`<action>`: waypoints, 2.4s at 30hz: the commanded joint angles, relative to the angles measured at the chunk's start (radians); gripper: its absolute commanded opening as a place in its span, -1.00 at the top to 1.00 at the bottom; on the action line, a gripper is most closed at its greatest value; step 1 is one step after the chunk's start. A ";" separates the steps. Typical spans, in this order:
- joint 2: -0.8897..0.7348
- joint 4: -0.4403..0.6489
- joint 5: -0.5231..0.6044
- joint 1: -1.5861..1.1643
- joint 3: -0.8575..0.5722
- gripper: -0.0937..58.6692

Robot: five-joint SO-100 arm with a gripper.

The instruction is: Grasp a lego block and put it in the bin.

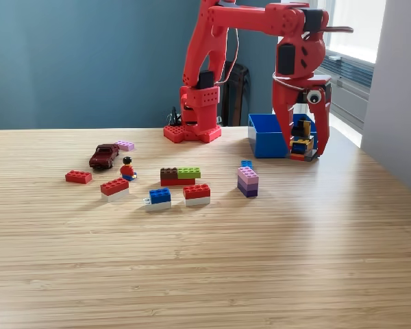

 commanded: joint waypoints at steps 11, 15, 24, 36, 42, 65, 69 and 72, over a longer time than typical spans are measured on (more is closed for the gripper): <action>0.245 0.052 0.219 -0.230 0.114 1.00; 0.245 0.140 0.262 -0.284 0.041 1.00; 0.245 0.256 0.334 -0.376 -0.025 1.00; 0.245 0.302 0.465 -0.591 0.021 1.00; 0.238 0.301 0.497 -0.675 0.025 1.00; 0.232 0.298 0.344 -0.661 0.064 0.08; 0.232 0.296 0.342 -0.647 0.044 0.14; 0.230 0.293 0.342 -0.621 0.015 0.40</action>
